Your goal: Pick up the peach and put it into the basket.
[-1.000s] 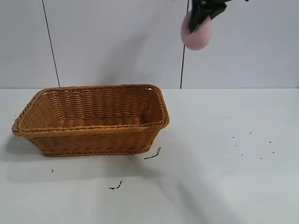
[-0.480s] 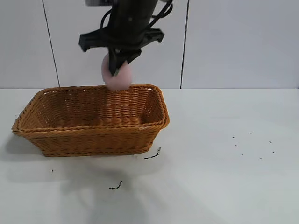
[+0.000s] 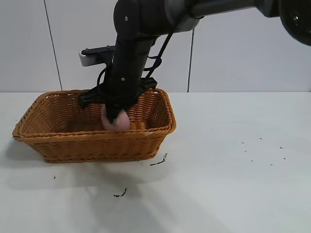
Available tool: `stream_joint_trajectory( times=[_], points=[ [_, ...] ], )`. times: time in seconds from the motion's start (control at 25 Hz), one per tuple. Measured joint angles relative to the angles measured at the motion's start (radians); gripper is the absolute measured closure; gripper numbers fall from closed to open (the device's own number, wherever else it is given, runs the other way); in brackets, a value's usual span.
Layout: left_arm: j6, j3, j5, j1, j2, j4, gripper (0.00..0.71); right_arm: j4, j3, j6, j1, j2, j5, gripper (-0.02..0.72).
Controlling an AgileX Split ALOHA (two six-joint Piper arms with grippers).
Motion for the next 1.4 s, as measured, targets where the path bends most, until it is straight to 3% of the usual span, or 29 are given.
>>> stream_joint_trajectory(
  times=[0.36, 1.04, 1.4],
  points=[
    [0.000, 0.000, 0.000, 0.000, 0.000, 0.000, 0.017, -0.006, -0.202, 0.036, -0.042, -0.088, 0.189, 0.010],
    [0.000, 0.000, 0.000, 0.000, 0.000, 0.000, 0.017, -0.006, -0.216, 0.029, -0.554, -0.103, 0.270, 0.008],
    [0.000, 0.000, 0.000, 0.000, 0.000, 0.000, 0.017, 0.004, -0.185, 0.029, -0.582, -0.147, 0.294, 0.008]
  ],
)
